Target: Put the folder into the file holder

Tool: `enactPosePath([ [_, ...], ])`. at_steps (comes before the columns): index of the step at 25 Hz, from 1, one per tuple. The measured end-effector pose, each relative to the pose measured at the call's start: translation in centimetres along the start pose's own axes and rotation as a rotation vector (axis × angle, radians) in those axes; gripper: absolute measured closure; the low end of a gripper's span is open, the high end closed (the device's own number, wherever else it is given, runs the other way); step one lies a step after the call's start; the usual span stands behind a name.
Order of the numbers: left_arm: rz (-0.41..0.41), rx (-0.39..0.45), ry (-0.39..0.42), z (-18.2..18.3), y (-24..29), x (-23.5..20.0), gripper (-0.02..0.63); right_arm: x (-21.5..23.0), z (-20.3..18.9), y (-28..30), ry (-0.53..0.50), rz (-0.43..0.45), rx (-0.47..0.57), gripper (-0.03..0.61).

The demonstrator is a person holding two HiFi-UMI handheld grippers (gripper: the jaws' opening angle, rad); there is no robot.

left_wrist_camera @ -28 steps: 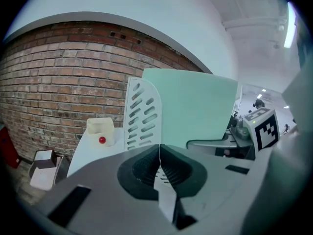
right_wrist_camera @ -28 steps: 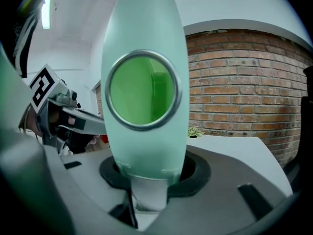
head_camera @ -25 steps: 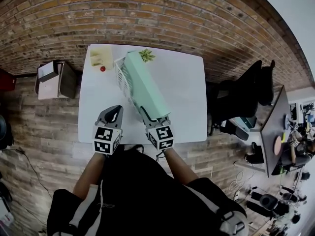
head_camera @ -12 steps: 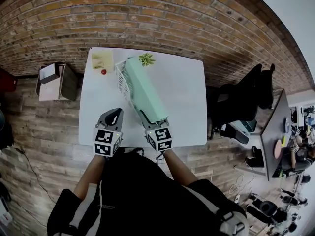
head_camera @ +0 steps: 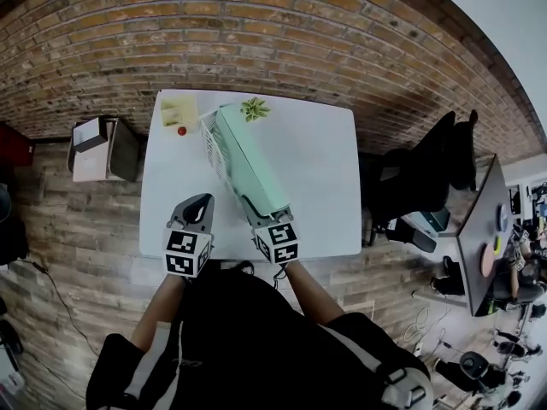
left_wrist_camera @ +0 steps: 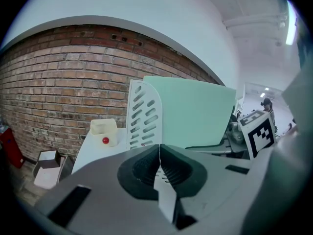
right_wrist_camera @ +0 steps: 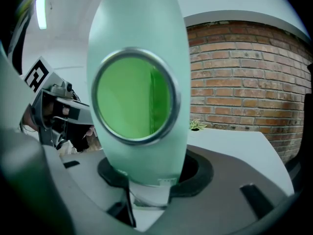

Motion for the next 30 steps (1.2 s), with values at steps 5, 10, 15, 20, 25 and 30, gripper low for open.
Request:
enactPosePath([
  [5,0.002,0.001,0.008,0.0,-0.2,0.6,0.591,0.0,-0.6,0.2,0.024,0.033,-0.042,0.295],
  [10,0.006,0.0,0.008,-0.2,-0.3,1.2,0.591,-0.2,-1.3,-0.2,0.014,0.035,-0.052,0.259],
  [15,0.006,0.002,0.011,-0.4,-0.5,2.1,0.591,-0.3,-2.0,-1.0,0.017,0.05,-0.051,0.252],
  [20,0.006,0.002,0.017,-0.6,-0.6,3.5,0.591,0.0,-2.6,-2.3,0.016,0.051,-0.041,0.252],
  [25,0.001,-0.001,0.02,-1.3,-0.7,5.5,0.591,0.6,-4.1,-4.2,0.028,0.049,-0.041,0.252],
  [30,-0.002,-0.03,0.019,-3.6,-1.1,7.7,0.591,0.8,-6.5,-5.9,0.07,0.05,-0.031,0.252],
])
Point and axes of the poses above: the fingertips, and each gripper's own axes: y forward along the fingers, x to its right, z out of its top, the point moved 4 cm from there along -y, backward along the fingers, and after that the axes turned 12 degrees about -x, right-handed, at the moved point
